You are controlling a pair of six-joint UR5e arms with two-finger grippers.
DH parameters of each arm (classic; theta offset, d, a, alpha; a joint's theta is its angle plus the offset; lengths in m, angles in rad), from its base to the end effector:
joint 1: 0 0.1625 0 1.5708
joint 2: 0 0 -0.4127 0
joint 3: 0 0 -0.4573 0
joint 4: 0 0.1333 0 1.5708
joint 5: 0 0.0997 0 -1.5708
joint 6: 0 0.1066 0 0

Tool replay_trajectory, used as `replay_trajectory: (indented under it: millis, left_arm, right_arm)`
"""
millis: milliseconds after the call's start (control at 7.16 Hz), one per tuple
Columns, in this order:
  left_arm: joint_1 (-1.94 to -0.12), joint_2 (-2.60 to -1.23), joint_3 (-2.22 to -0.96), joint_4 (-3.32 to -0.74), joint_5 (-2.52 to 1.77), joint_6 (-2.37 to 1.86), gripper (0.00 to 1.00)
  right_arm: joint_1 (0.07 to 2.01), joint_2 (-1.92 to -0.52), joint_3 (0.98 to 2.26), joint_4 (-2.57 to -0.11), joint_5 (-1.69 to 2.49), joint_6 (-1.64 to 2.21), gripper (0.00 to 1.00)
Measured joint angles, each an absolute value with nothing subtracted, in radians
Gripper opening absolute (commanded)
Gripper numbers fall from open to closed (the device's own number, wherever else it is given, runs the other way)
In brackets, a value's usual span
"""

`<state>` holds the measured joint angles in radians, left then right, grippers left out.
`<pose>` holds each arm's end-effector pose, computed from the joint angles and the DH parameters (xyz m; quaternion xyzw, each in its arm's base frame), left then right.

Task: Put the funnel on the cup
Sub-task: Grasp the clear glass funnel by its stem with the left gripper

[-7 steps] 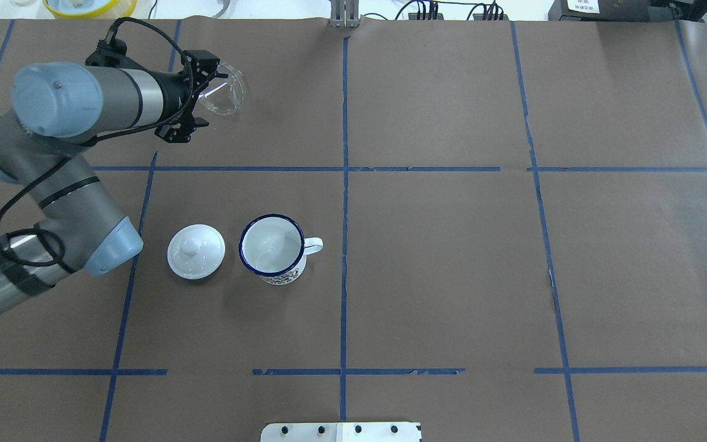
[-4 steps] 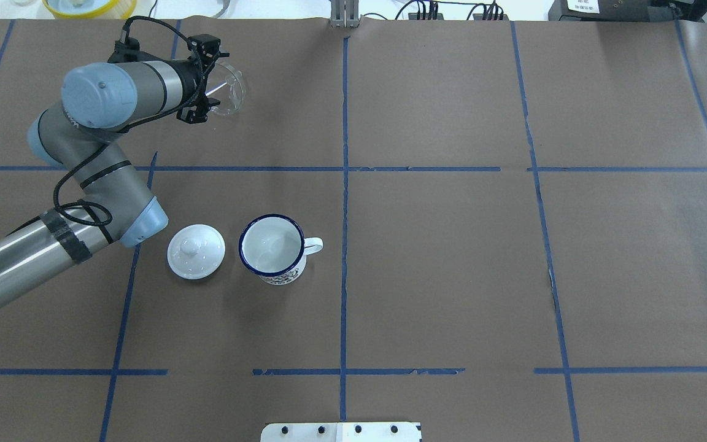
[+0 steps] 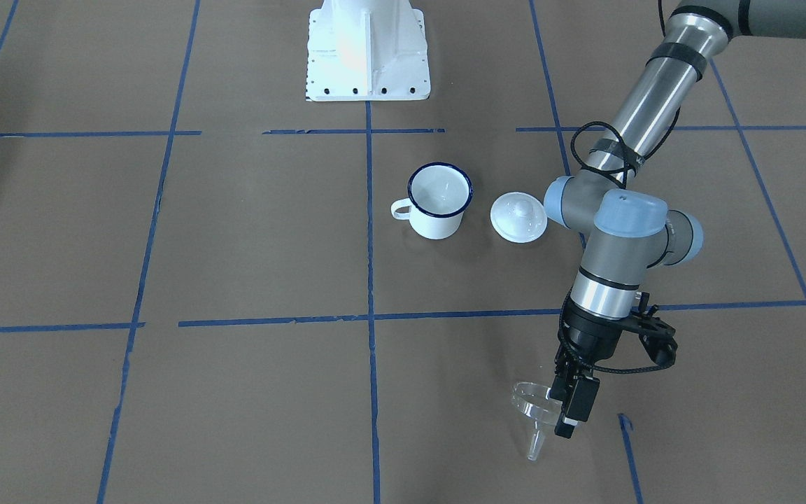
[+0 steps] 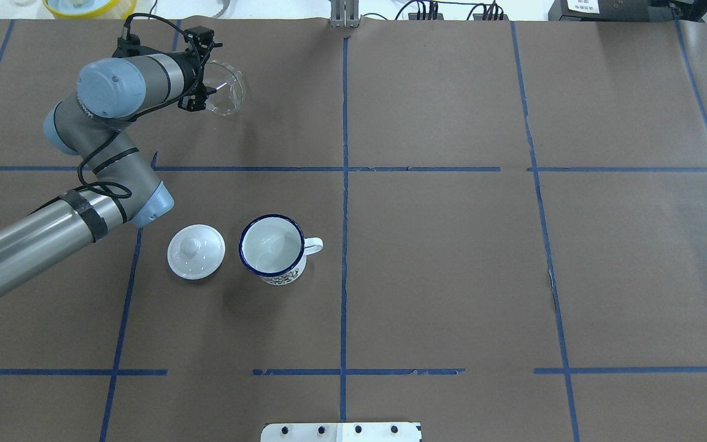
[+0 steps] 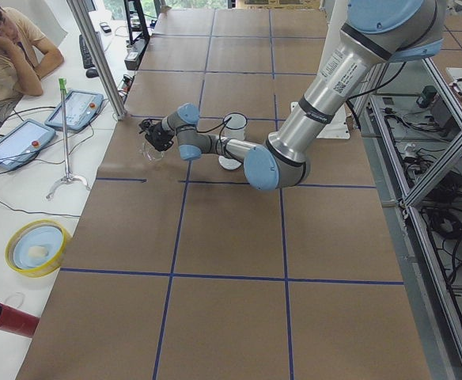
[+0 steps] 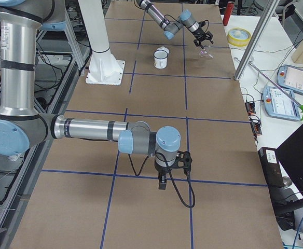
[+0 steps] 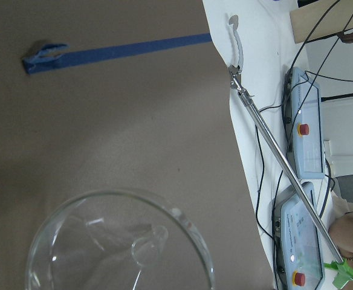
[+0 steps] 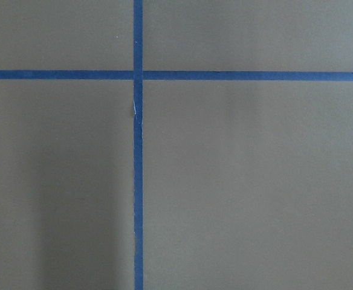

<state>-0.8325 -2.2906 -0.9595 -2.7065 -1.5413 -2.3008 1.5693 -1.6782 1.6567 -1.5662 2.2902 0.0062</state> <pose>0.4776 -0.7276 0.3631 0.0418 0.5813 -0.5783 0.5709 0.0623 -0.5114 0.6645 -0.0093 -0.3519 0.0052 0.9360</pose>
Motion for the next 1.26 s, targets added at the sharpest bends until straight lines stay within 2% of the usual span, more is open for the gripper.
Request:
replay_trajectory:
  millis: [140, 838, 1257]
  left_arm:
    - [-0.834, -2.296, -0.951, -2.716, -1.542, -2.301, 0.00]
    - [-0.849, -2.299, -0.958, -2.757, -1.544, -2.286, 0.00]
    - [-0.890, -2.294, -1.109, -2.726, -1.571, -2.285, 0.00]
  right_arm:
    - [1.569, -1.678, 1.657, -1.566, 2.290, 0.006, 1.00]
    - [1.569, -1.678, 1.657, -1.566, 2.290, 0.006, 1.00]
    - [1.569, -1.678, 1.657, -1.566, 2.290, 0.006, 1.00]
